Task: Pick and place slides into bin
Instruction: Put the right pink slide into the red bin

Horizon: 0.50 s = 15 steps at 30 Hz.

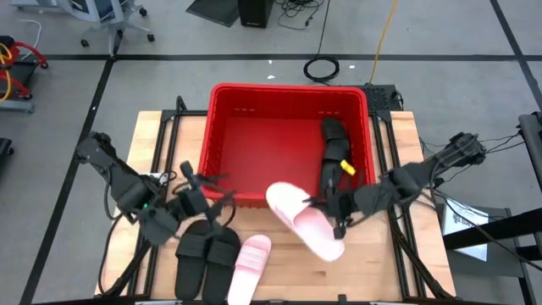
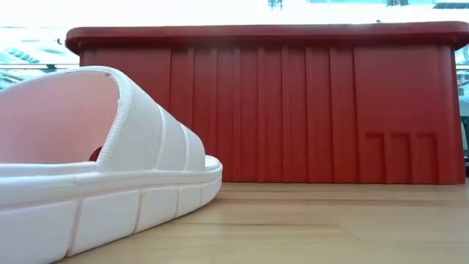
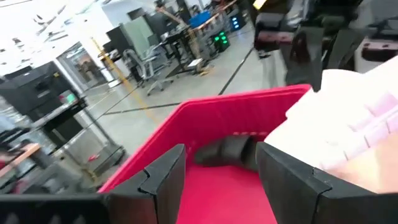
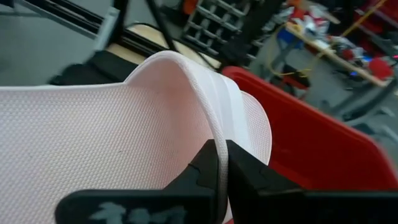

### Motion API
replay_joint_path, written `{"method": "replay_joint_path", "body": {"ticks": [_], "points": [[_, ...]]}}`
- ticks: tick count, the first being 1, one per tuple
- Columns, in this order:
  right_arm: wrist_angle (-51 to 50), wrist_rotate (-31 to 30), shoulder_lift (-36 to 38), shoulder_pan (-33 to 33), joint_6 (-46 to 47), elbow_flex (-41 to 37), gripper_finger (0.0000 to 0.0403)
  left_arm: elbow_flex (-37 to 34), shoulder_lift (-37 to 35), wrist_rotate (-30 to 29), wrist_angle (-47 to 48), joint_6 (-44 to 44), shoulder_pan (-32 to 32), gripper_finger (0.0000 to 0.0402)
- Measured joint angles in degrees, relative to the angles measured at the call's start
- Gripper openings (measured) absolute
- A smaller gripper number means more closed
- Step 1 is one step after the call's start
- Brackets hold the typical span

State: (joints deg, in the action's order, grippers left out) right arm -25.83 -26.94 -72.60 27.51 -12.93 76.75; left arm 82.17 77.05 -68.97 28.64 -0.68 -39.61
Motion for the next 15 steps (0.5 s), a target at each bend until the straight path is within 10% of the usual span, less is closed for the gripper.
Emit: {"method": "replay_joint_path", "body": {"ticks": [15], "points": [[3.78,0.17,6.03,-22.57,-8.73,-6.86,0.0006,0.00,-4.11,11.38,8.13,3.86,17.56,0.0202]]}}
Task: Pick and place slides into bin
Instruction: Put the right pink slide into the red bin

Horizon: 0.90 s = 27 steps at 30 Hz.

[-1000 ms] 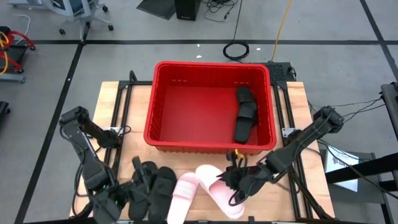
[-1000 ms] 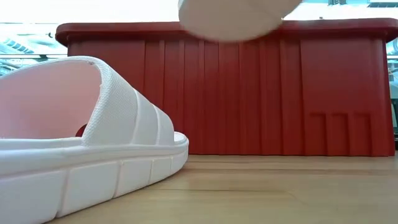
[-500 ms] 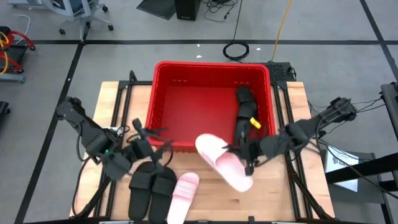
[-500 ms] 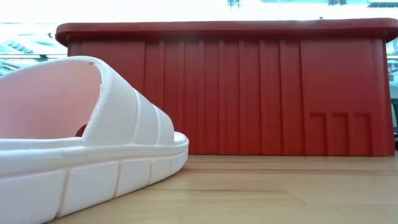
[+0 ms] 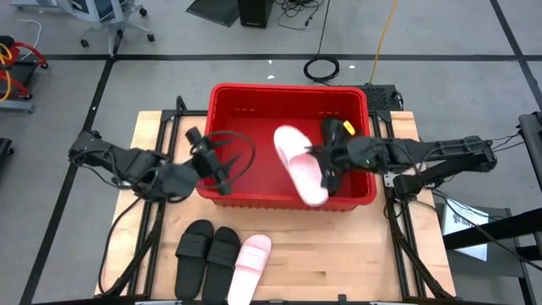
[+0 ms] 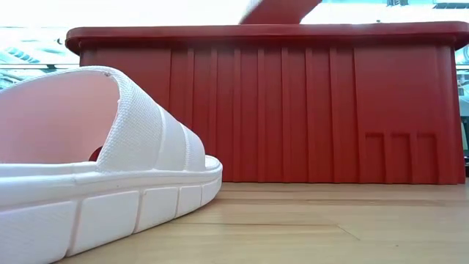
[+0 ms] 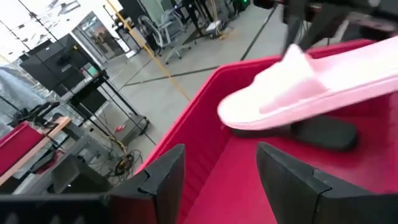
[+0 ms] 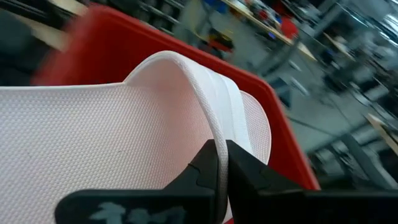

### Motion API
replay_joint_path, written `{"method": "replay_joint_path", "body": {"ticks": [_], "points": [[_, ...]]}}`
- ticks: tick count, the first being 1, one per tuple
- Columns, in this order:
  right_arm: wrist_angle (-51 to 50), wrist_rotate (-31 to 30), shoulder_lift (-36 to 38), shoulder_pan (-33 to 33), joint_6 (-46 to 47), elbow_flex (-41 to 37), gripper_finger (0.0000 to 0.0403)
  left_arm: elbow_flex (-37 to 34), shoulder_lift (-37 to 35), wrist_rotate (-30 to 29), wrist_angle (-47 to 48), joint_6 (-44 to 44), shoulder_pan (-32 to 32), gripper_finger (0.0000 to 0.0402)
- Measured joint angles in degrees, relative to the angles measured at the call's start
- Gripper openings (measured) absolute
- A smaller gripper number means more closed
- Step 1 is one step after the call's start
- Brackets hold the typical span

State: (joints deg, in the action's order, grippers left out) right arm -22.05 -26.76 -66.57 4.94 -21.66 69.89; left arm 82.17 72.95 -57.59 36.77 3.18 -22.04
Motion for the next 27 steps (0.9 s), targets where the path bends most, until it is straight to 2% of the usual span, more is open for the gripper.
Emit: {"method": "replay_joint_path", "body": {"ticks": [5,8,12,16,23,27], "points": [[2.92,0.35,-0.07,-8.58,-1.57,-3.61,0.0006,0.00,-0.02,6.79,-1.02,3.02,7.61,0.0202],[4.68,4.95,-0.05,-13.66,-1.59,-6.01,0.0006,0.00,-0.02,10.71,-2.33,4.97,12.71,0.0202],[6.25,10.93,-0.11,-19.40,-1.71,-9.00,0.0006,-1.23,-0.07,21.00,-7.60,8.52,19.79,0.0202],[9.85,14.80,-0.39,-23.93,-2.05,-13.31,0.0006,-7.28,-1.89,31.17,-16.57,10.40,27.47,0.0202],[11.83,15.04,-1.05,-27.92,-3.10,-18.24,0.0006,-21.09,-7.61,44.48,-31.12,5.50,38.98,0.0202],[14.82,14.98,-2.54,-29.00,-4.23,-20.71,0.0006,-26.77,-10.20,47.49,-37.96,2.32,41.96,0.0202]]}}
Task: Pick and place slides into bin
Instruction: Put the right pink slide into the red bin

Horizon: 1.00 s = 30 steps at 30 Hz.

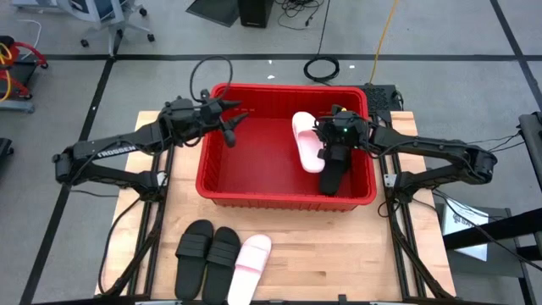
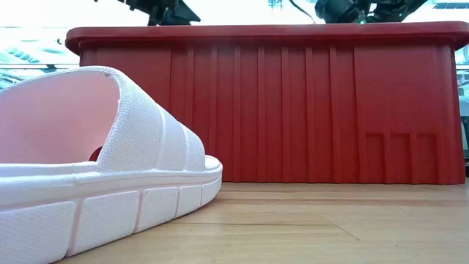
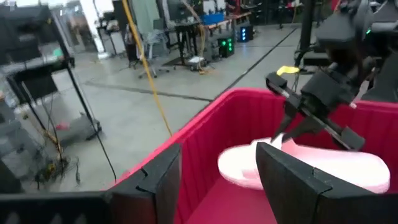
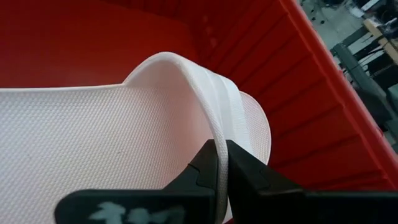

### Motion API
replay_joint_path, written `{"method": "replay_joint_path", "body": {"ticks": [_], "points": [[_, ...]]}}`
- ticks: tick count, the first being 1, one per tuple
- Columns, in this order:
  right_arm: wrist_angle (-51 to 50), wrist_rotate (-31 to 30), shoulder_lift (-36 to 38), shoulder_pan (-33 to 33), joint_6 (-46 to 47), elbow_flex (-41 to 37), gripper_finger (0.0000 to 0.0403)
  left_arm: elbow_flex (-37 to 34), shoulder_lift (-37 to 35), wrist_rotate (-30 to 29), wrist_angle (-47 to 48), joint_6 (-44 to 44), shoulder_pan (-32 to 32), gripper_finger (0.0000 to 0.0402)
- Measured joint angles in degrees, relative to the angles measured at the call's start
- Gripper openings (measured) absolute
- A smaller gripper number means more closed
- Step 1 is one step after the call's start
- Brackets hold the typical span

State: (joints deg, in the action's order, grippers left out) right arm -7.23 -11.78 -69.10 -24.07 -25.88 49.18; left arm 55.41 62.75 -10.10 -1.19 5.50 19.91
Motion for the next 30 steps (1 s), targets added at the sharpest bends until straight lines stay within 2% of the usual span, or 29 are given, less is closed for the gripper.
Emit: {"method": "replay_joint_path", "body": {"ticks": [4,10,18,30], "points": [[1.91,-1.51,-2.85,-0.71,-0.39,-1.67,0.0006,-2.33,-0.82,0.17,-1.86,-1.12,0.77,0.0202],[3.50,-2.05,-8.01,-2.10,-0.38,-2.30,0.0006,-2.35,-0.82,1.45,-1.94,-1.44,0.08,0.0202],[6.52,-6.11,-14.29,-2.59,-2.13,-2.33,0.0006,-2.35,-0.82,1.78,-1.88,-1.57,-1.82,0.0202],[6.57,-6.09,-16.72,-4.10,-2.57,-2.33,0.0014,-2.35,-0.82,1.98,-1.93,-1.62,-3.18,0.0202]]}}
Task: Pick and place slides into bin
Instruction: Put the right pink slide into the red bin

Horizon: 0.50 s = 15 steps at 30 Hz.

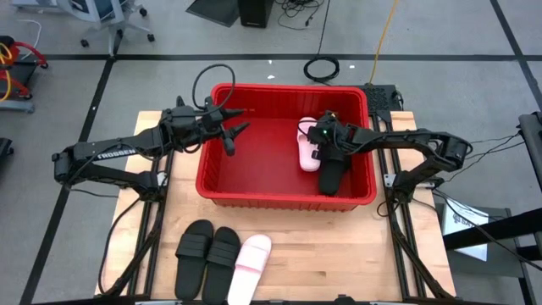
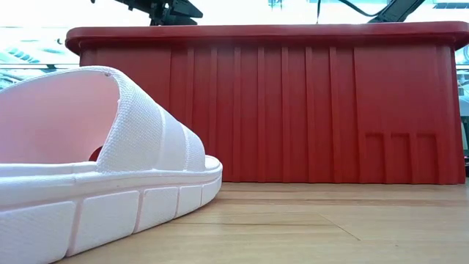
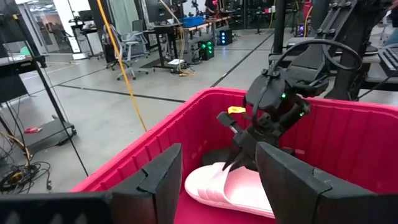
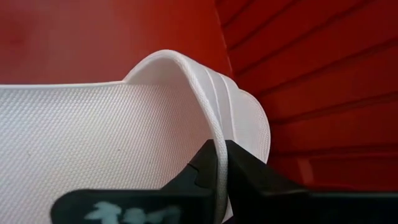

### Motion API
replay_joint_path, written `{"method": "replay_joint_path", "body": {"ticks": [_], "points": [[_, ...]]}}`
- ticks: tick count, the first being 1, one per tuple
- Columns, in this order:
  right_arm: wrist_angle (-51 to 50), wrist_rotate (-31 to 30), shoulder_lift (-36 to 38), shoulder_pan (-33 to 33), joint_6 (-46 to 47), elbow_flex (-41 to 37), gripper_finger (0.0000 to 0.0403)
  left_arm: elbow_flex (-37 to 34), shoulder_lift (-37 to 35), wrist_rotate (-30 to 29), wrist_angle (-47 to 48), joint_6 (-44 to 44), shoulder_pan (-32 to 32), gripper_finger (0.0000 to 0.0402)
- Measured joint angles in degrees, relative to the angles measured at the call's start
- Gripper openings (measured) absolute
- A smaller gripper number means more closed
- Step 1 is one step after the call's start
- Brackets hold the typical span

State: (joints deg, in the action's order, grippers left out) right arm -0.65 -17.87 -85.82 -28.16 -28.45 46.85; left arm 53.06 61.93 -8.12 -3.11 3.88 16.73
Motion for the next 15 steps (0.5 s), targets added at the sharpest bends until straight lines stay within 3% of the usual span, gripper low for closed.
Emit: {"method": "replay_joint_path", "body": {"ticks": [8,15], "points": [[1.28,-0.19,0.00,0.00,-1.06,0.00,0.0051,0.00,0.02,0.61,0.01,-1.01,-0.04,0.0202],[1.30,-0.15,0.00,0.00,-0.45,0.00,0.0106,0.00,0.04,0.70,0.39,-1.18,-0.06,0.0202]]}}
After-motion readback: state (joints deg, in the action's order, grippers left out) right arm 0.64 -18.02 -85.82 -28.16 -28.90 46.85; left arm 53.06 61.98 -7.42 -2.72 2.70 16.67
